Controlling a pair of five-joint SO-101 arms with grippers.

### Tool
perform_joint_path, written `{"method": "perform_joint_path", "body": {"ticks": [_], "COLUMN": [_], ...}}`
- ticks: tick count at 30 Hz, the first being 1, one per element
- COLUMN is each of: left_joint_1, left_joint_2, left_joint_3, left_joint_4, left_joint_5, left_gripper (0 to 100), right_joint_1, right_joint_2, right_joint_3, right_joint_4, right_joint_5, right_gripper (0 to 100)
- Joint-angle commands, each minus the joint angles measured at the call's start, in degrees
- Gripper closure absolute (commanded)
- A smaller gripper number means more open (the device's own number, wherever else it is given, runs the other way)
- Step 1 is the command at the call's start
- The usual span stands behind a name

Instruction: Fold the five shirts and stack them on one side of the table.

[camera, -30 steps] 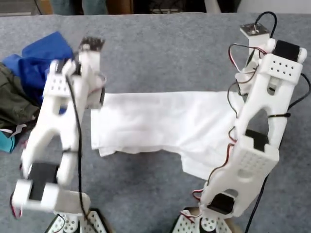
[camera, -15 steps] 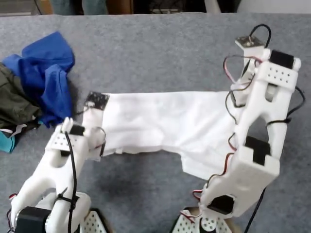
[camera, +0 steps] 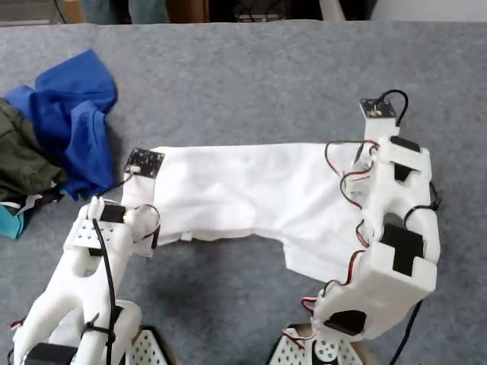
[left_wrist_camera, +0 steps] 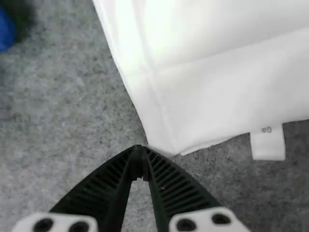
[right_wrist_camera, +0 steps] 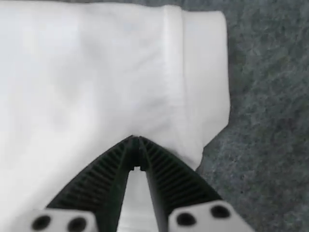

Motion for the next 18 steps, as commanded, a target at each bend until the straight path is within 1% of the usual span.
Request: {"method": "perform_joint_path", "body": {"ticks": [1, 6, 8, 11, 15, 18], "left_joint_1": [2.95, 14.81, 18.33, 18.07, 13.85, 12.09], "left_joint_2": [-2.46, -2.64, -2.64, -2.55, -2.55, -2.55], "left_joint_3": [-2.95, -3.12, -3.12, -2.42, -0.48, 1.01], "left_joint_4": [0.44, 0.26, 0.0, -3.08, -7.03, -8.97], "left_joint_5": [2.2, 5.63, 5.98, 6.24, 5.98, 5.98], "left_gripper": [97, 97, 97, 97, 97, 97], "right_joint_1": [0.18, 0.09, 0.09, 0.09, 0.09, 0.09], "right_joint_2": [-0.4, -0.22, -0.13, -0.13, -0.13, -0.13], "right_joint_3": [0.22, 0.4, 0.4, 0.4, 0.57, 0.57], "right_joint_4": [-2.81, -3.34, -3.25, -3.25, -3.34, -3.34], "right_joint_5": [-1.41, -1.49, -1.49, -1.49, -1.49, -1.49], "right_gripper": [98.4, 98.4, 98.4, 98.4, 98.4, 98.4]}}
